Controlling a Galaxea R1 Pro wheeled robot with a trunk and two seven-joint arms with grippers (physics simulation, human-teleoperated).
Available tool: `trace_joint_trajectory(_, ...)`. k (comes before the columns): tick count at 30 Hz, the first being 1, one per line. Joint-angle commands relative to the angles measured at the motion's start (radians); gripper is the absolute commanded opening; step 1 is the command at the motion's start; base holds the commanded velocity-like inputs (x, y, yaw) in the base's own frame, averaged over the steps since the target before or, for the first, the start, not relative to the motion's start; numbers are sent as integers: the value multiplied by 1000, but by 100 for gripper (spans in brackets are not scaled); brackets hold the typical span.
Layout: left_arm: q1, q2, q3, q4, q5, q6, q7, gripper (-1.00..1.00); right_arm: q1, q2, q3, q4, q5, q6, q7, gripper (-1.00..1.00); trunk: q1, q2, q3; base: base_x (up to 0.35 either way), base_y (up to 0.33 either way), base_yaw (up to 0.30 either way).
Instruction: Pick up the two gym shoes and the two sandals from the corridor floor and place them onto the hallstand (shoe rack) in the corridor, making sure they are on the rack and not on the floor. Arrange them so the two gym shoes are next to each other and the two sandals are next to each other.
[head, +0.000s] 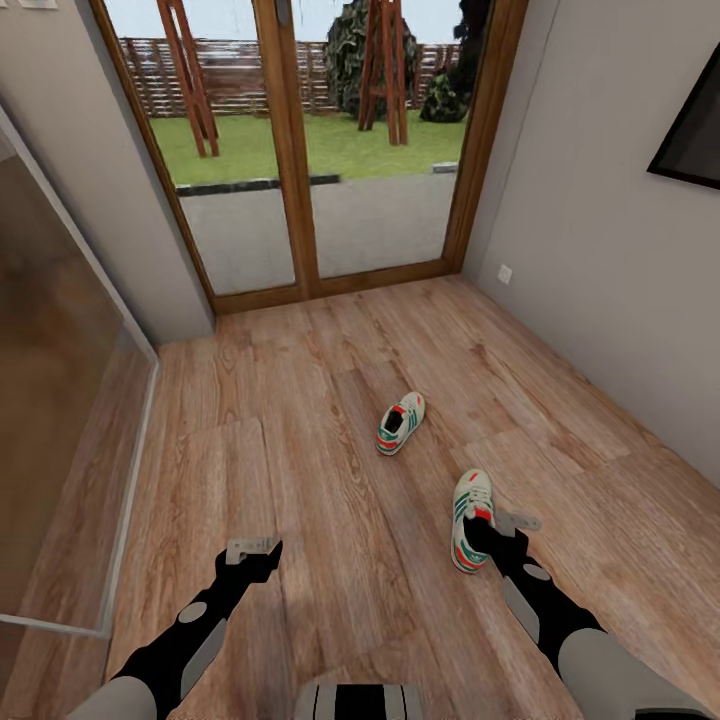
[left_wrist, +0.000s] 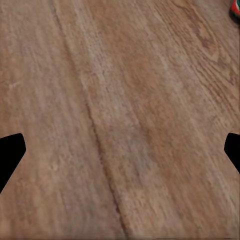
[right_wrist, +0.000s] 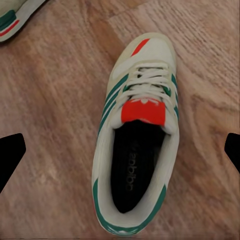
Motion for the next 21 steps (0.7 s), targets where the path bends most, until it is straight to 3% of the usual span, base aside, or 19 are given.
trace_joint_trajectory(1, -1, 1, -6, 1, 11, -4, -2, 100, 0, 0, 2, 1, -7, -3, -1, 100, 0, -1, -5, 0, 0, 0)
trace_joint_trajectory(21, -1, 1, -6, 1, 11, -4, -2, 100, 0, 0, 2, 1, -7, -3, -1, 100, 9, -5, -110, 0, 0, 0)
